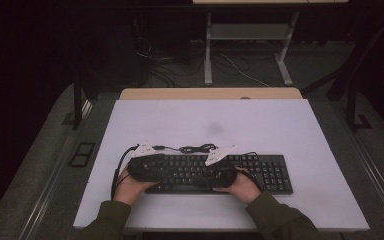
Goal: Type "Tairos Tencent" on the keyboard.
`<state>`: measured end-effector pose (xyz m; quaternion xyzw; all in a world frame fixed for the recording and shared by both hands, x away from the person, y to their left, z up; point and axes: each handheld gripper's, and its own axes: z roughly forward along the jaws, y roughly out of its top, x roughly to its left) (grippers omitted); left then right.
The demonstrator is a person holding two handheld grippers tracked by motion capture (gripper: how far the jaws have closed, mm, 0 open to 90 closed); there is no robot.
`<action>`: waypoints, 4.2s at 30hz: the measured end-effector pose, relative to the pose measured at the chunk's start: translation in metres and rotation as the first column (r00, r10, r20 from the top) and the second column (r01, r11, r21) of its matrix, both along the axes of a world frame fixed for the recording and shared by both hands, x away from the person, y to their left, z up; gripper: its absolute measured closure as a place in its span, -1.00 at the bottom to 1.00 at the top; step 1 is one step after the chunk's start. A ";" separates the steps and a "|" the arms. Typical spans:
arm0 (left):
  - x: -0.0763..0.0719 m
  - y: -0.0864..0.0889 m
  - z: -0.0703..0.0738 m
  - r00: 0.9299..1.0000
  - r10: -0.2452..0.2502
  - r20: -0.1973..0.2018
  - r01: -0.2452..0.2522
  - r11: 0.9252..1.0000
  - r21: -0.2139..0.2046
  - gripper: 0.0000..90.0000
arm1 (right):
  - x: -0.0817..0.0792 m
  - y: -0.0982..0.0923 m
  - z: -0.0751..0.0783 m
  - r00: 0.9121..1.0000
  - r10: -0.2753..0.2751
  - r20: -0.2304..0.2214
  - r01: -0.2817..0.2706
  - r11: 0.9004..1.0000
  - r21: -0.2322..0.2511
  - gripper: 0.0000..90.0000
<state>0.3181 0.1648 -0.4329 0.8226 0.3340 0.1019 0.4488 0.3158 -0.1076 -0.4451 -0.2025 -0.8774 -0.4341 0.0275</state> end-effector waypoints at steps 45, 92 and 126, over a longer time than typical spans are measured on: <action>0.002 -0.024 0.008 0.996 -0.086 -0.007 0.086 0.996 0.000 0.79 | 0.017 -0.033 0.011 0.990 -0.142 0.000 0.141 0.985 0.103 -0.34; -0.008 -0.015 0.006 0.996 -0.088 -0.033 0.087 0.996 -0.029 0.09 | 0.009 -0.075 0.024 0.977 -0.211 0.036 0.201 0.964 0.174 -0.58; -0.046 0.029 0.009 0.999 0.007 0.038 -0.005 0.998 -0.055 -0.70 | -0.039 -0.171 0.019 0.930 -0.360 0.066 0.345 0.922 0.177 -0.62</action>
